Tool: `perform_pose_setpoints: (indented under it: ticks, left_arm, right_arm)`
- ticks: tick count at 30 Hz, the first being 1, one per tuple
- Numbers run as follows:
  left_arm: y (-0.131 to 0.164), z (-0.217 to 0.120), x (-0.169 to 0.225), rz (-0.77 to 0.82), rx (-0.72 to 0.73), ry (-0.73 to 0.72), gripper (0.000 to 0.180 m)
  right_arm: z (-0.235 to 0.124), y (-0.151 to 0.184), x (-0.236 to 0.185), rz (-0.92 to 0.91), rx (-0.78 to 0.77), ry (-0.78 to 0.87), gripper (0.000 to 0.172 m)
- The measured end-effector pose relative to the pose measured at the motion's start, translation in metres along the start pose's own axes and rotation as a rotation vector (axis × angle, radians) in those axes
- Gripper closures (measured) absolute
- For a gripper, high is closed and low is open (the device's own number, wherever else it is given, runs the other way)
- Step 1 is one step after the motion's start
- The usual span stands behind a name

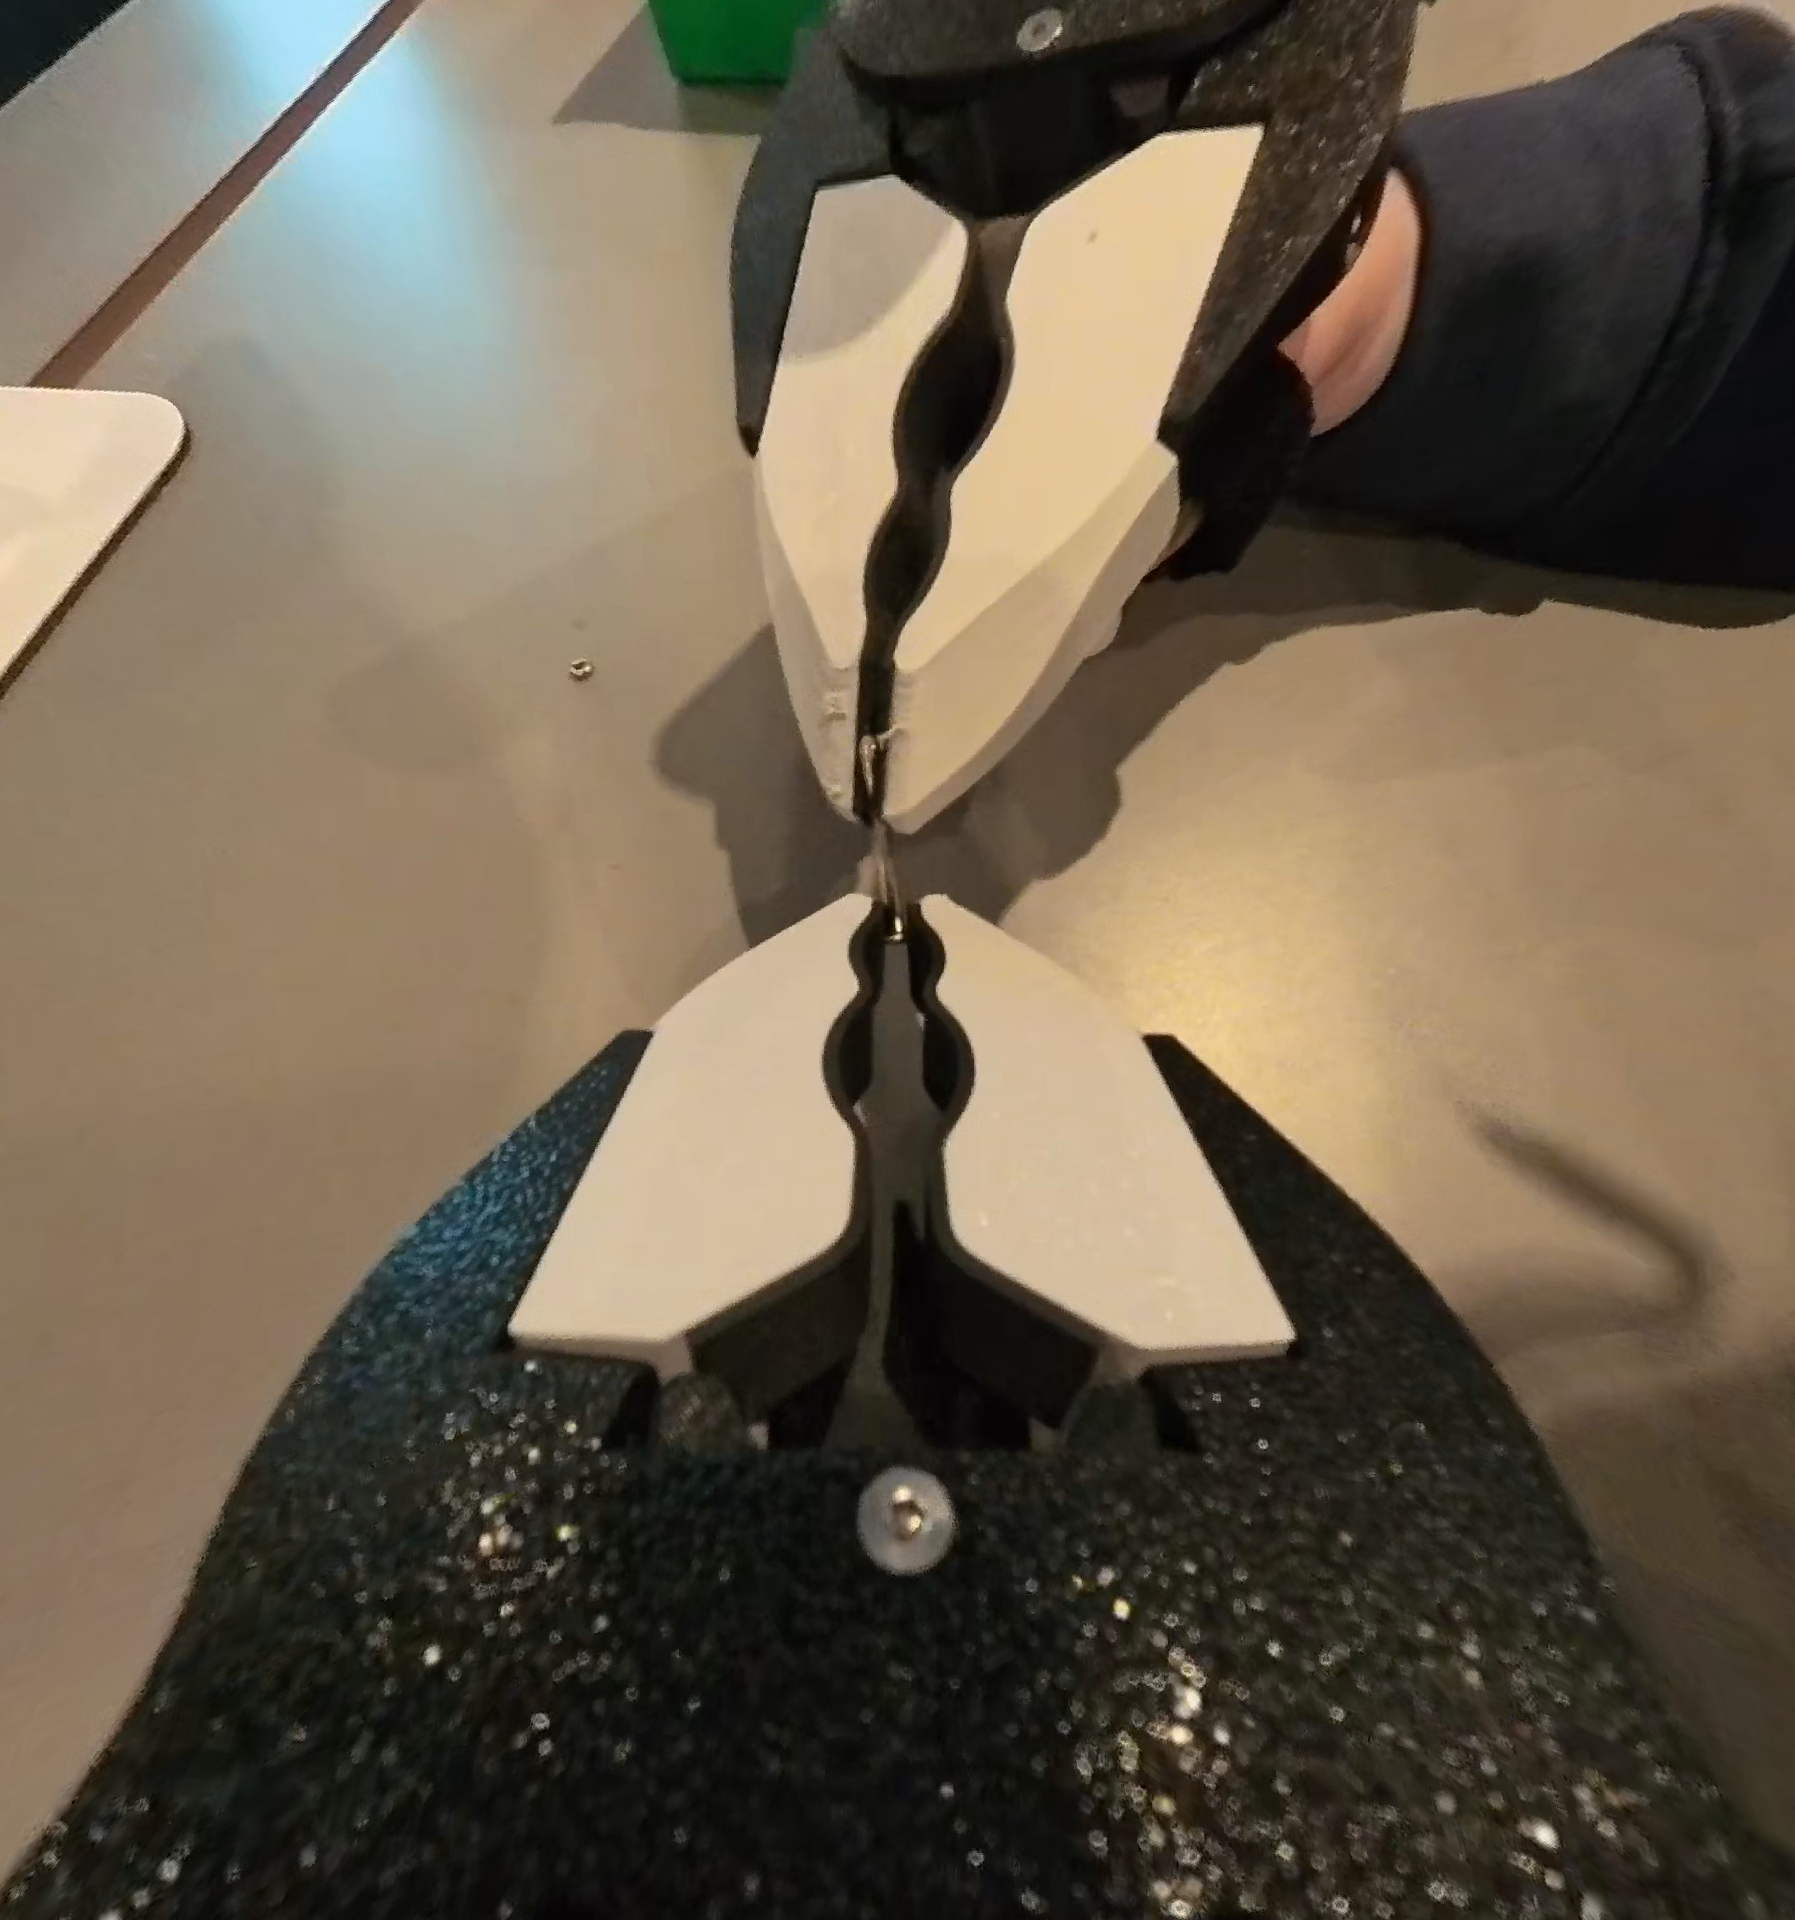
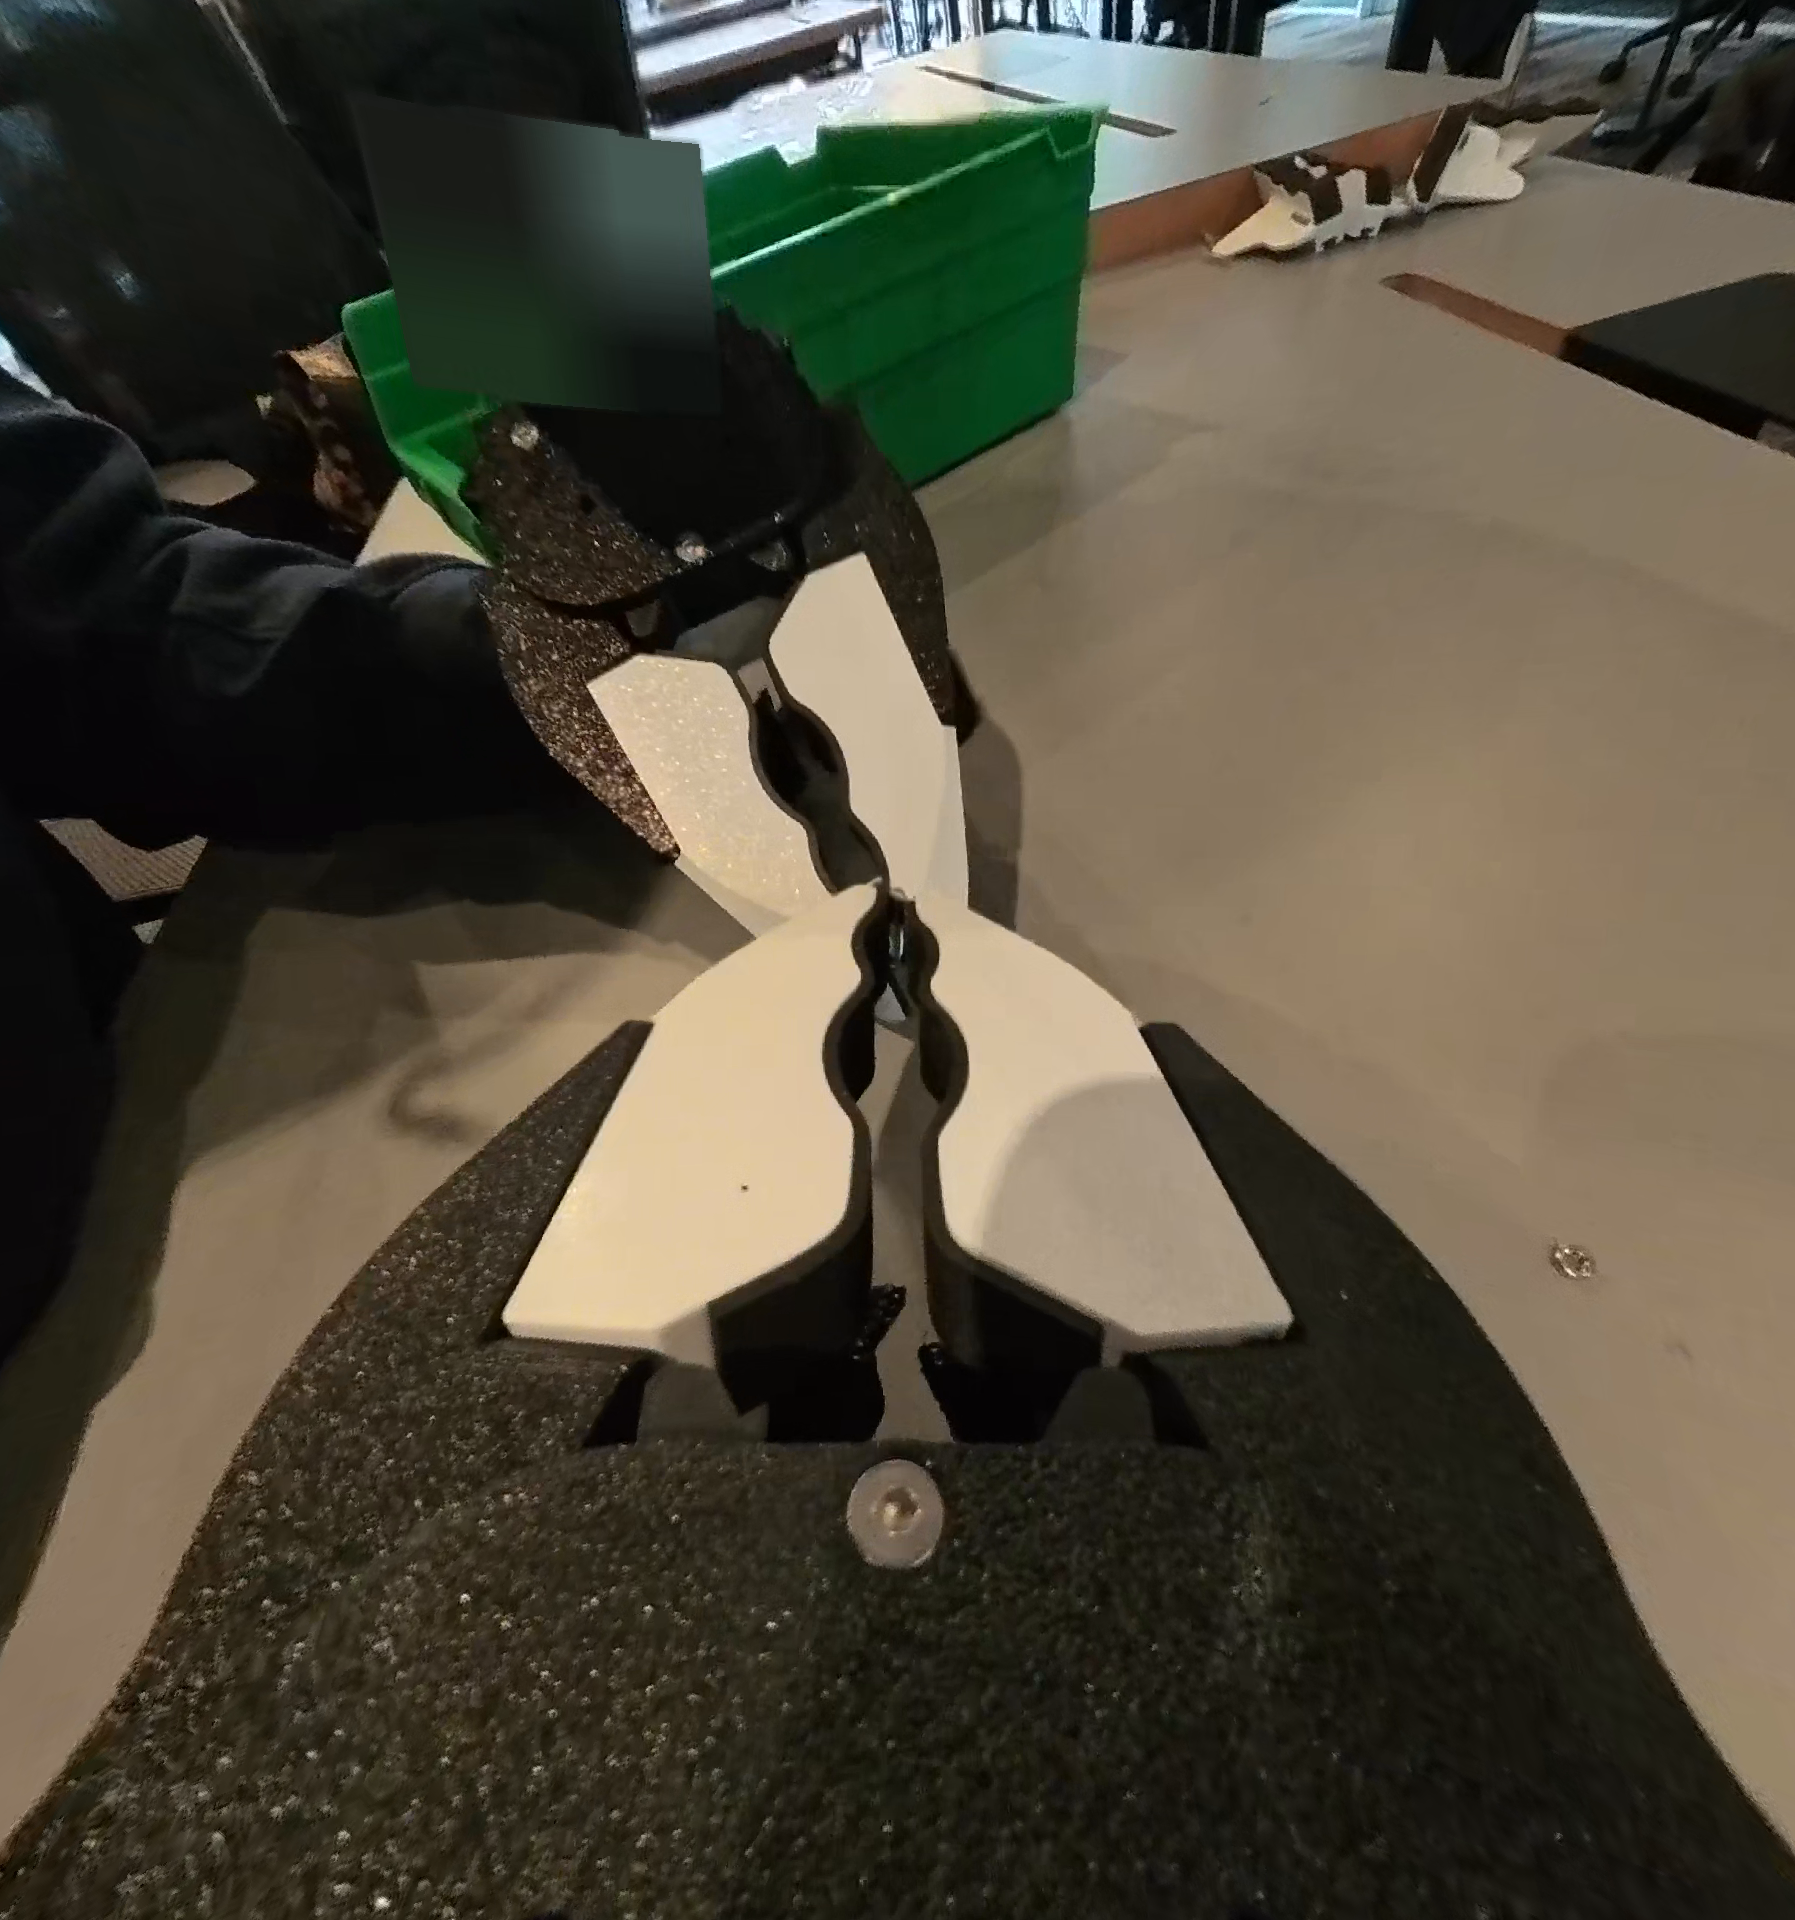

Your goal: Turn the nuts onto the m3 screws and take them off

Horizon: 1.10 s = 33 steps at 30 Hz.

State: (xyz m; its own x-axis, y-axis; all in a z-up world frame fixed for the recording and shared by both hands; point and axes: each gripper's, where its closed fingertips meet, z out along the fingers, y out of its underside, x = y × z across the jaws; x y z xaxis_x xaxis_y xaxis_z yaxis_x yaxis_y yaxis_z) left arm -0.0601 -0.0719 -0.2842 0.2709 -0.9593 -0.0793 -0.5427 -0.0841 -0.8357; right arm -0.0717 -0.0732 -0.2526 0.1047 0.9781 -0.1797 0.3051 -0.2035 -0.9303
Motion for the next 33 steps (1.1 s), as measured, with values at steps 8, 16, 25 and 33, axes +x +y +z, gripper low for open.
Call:
perform_pose_setpoints:
  ticks: [8, 16, 25, 33]
  left_arm:
    - [-0.001, 0.005, 0.004, -0.012, -0.019, 0.010, 0.170]
    - [-0.012, 0.001, -0.014, -0.043, 0.057, -0.109, 0.179]
    - [-0.039, -0.006, -0.039, -0.008, 0.232, -0.270, 0.179]
    - [-0.049, 0.009, -0.062, -0.005, 0.265, -0.264, 0.179]
  right_arm:
    - [0.003, 0.006, -0.002, -0.069, -0.072, 0.027, 0.170]
    - [-0.025, 0.000, 0.046, -0.065, 0.004, 0.346, 0.147]
    - [-0.045, 0.050, 0.113, 0.075, -0.322, 0.614, 0.149]
    - [-0.040, 0.052, 0.120, 0.107, -0.345, 0.611, 0.154]
